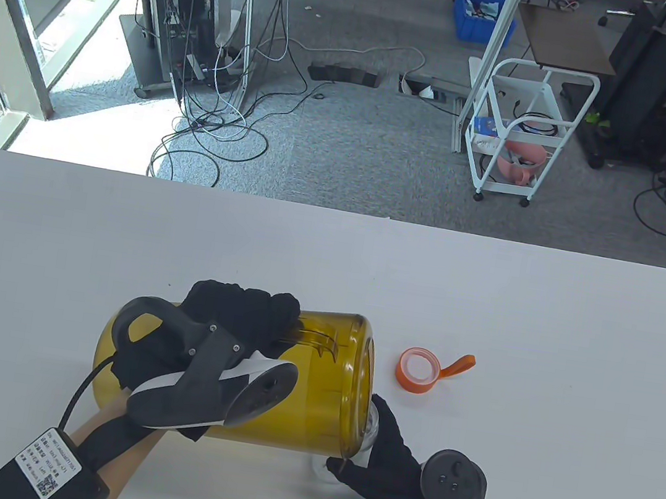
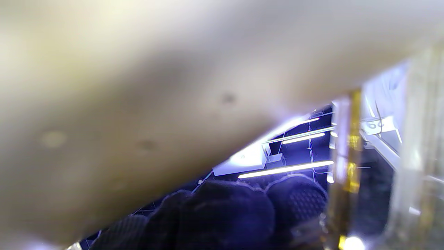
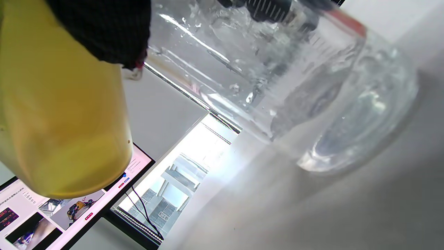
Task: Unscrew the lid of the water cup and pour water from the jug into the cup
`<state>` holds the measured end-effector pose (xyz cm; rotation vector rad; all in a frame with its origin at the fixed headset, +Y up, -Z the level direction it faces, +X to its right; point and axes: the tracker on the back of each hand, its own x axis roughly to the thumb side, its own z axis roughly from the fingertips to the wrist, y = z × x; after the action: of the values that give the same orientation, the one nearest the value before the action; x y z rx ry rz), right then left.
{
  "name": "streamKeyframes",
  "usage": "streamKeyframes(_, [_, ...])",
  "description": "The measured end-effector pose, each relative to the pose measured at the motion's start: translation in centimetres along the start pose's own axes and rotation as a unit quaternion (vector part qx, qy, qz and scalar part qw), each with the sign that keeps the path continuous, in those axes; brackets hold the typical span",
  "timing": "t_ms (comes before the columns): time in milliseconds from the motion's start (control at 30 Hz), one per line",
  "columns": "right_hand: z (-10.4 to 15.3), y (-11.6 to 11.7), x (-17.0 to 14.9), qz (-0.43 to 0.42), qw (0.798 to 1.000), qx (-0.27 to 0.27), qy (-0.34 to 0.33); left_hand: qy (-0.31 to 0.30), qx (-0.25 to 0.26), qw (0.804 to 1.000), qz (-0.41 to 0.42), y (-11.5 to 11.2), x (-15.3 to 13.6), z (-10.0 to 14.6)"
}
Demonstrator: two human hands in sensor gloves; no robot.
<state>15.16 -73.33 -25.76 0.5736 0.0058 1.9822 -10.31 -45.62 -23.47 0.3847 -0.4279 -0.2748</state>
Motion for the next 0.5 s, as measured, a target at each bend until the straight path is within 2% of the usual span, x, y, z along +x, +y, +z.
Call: streamKeyframes(500, [0.03, -0.01, 0.04, 0.004, 1.0, -0.005, 0.002, -0.006, -0.002, 1.0, -0.011, 0.13, 0.27, -0.3])
